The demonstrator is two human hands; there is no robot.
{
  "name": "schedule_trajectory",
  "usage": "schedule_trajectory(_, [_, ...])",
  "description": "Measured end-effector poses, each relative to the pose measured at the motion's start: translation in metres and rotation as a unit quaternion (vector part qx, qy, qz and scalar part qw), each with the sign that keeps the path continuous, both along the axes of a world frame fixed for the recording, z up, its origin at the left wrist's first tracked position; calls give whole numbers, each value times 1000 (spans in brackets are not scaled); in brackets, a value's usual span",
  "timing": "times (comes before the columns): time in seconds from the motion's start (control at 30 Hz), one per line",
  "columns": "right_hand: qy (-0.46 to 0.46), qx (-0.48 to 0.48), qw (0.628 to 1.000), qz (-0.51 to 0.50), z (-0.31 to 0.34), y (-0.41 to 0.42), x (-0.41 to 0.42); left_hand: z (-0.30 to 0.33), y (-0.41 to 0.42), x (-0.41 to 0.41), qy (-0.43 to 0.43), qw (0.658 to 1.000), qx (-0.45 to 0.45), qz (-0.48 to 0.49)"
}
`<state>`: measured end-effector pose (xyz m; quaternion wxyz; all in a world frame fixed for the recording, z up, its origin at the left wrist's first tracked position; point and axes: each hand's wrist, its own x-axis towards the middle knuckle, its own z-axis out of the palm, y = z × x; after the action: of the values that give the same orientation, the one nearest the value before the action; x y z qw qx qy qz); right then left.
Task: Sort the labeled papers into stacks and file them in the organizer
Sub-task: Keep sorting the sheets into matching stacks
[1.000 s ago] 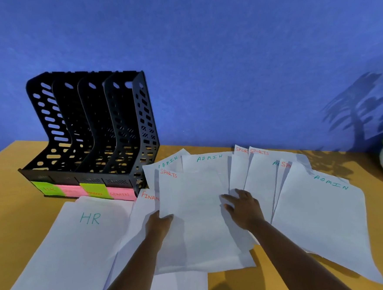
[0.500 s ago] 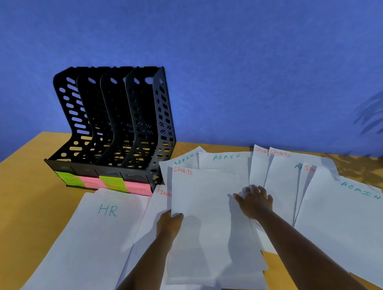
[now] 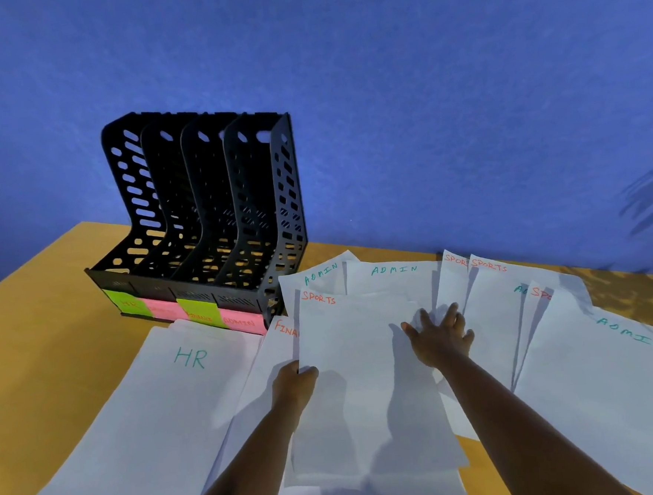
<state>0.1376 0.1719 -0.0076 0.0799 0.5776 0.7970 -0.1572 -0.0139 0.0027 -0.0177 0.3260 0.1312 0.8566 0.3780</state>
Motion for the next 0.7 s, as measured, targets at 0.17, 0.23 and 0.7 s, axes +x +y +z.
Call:
schedule_trajectory(0.17, [37, -17, 997, -60, -2, 6, -2, -1, 0, -3, -17, 1000, 11, -2])
schedule_trajectory(0.23, [77, 10, 994, -78, 0, 4, -4, -3, 1, -5, -26, 999, 20, 2])
schedule_trajectory(0.7, [119, 108, 982, -102, 6, 19, -1, -7, -3, -3, -21, 999, 36, -5])
